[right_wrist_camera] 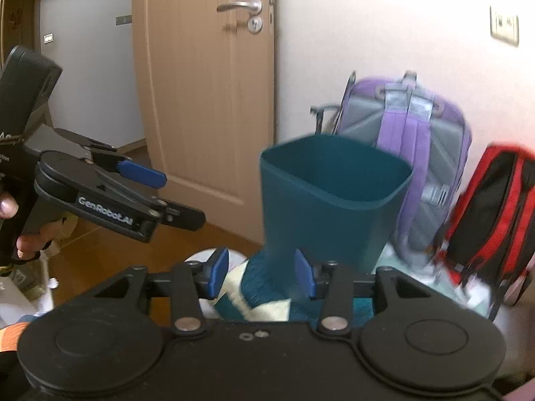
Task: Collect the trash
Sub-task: 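Lower the left tool to grasp the Christmas bag handle while the right tool grasps the clear tray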
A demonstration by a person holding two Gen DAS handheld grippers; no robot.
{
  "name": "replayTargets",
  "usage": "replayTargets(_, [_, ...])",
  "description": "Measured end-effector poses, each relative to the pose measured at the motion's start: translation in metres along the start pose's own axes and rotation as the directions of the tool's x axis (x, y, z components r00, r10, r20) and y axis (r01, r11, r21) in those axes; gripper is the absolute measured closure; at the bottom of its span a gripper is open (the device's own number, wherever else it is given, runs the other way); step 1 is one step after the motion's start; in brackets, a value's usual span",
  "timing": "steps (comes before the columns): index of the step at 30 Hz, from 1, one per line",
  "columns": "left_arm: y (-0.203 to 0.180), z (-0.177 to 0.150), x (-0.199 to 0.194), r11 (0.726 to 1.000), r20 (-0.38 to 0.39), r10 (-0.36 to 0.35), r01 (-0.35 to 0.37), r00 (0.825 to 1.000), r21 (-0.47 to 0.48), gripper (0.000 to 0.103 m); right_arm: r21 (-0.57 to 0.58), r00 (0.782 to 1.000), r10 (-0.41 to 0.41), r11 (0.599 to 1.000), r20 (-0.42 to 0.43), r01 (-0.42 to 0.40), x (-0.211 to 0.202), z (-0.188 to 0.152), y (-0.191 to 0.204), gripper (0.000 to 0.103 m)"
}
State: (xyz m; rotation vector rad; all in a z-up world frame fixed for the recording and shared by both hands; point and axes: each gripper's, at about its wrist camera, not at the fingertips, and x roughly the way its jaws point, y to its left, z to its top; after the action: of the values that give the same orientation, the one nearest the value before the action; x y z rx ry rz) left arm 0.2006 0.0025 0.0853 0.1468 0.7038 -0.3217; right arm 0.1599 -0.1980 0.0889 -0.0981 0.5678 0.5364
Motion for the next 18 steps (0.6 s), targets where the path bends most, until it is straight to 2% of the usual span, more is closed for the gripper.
replayTargets(2, [0.005,-0.015,0.006,1.0,-0.013,-0.006,0.005,1.0,-0.012,0.018,0.032,1.0,0.019,0.999,-0.025,-0.018,0.007,-0.014,0.001,0.057])
replayTargets(6, [0.019,-0.045,0.028,0.997,-0.042,-0.012,0.009,0.999,-0.074,0.003,0.092,0.997,0.036,0.995,-0.064,-0.03,0.023,-0.043,0.0,0.056])
replayTargets(10, [0.037,-0.072,0.061,0.99,-0.097,-0.019,0.005,0.995,-0.143,0.003,0.181,0.992,0.09,0.981,-0.084,-0.074,0.048,-0.078,-0.009,0.054])
replayTargets(13, [0.051,-0.094,0.092,0.983,-0.162,-0.021,-0.01,0.987,-0.184,0.003,0.216,0.986,0.092,0.975,-0.14,-0.06,0.073,-0.107,-0.013,0.054])
replayTargets(18, [0.073,-0.134,0.146,0.971,-0.283,-0.023,-0.046,0.959,-0.236,0.003,0.311,0.947,0.1,0.95,-0.305,0.0,0.126,-0.155,-0.027,0.054])
